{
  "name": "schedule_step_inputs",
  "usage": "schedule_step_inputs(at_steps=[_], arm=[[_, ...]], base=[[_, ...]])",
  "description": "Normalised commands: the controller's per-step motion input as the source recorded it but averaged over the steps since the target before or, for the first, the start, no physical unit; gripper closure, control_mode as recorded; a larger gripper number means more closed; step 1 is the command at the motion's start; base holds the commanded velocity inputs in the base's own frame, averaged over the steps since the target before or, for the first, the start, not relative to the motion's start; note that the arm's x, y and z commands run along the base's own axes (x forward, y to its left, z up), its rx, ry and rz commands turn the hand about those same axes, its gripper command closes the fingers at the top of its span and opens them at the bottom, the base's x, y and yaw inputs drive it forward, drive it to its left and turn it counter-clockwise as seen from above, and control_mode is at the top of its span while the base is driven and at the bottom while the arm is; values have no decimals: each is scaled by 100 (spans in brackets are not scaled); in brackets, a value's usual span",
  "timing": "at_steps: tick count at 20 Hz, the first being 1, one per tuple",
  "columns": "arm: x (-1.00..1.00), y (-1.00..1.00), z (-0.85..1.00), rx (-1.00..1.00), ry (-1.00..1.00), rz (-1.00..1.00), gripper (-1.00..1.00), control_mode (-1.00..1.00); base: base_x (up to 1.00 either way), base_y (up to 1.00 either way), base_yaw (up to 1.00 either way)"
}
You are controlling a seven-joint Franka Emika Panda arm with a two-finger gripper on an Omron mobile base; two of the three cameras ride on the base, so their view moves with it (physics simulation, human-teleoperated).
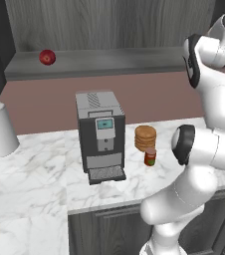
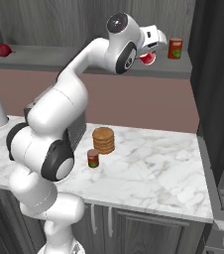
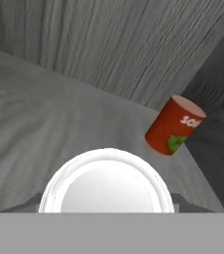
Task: Pick the cans from the counter and place them in their designated side in the cabinet.
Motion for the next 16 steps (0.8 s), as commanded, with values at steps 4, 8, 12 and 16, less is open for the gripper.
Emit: schedule_step_inputs(at_steps=[4,8,12,16], arm=[[13,-13,0,0,-4,0,-100,-100],[27,-2,0,0,-5,0,-100,-100],[37,-7,0,0,-4,0,-100,-100],[29,-13,0,0,-8,0,-100,-100]], base=[[0,0,0],[0,0,0],[0,0,0],[0,0,0]])
